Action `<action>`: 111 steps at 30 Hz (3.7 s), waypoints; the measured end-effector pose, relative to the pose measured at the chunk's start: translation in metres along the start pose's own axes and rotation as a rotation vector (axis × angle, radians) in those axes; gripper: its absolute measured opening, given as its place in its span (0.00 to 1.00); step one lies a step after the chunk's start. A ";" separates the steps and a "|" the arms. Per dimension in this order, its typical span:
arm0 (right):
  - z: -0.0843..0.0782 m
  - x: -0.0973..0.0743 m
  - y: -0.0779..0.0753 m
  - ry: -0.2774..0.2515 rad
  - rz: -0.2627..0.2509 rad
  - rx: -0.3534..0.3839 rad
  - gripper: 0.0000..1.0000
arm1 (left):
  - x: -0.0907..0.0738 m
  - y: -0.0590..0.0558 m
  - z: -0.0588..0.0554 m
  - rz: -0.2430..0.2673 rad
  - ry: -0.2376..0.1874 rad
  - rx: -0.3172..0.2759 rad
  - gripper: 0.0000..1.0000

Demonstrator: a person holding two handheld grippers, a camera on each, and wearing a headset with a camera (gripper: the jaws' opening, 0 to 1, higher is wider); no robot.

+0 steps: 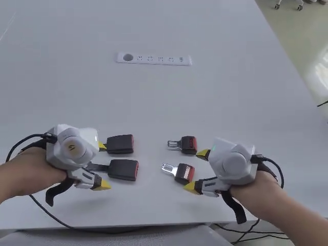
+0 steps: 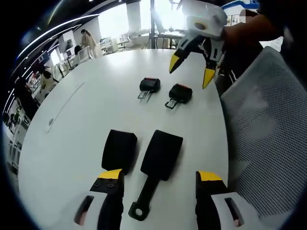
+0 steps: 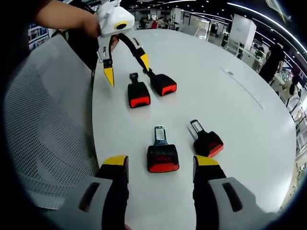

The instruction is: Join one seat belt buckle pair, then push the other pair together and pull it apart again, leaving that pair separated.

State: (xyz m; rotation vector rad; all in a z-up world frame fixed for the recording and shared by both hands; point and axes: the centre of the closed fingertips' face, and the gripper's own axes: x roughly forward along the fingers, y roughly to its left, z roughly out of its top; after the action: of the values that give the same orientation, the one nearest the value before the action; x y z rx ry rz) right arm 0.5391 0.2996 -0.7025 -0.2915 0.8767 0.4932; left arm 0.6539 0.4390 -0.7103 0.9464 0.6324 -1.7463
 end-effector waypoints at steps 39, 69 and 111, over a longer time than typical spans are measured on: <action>-0.020 0.030 -0.006 0.121 0.121 -0.048 0.40 | 0.037 -0.005 0.006 -0.079 0.047 0.075 0.40; -0.026 0.034 0.000 0.227 0.259 -0.355 0.33 | 0.036 -0.012 -0.006 -0.068 0.097 0.138 0.34; -0.015 0.041 0.004 0.206 0.260 -0.340 0.32 | 0.036 -0.013 -0.008 -0.075 0.097 0.079 0.34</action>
State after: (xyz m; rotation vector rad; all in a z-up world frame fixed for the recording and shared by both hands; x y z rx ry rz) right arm 0.5492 0.3079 -0.7446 -0.5502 1.0361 0.8689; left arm 0.6374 0.4309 -0.7452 1.0797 0.6728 -1.8108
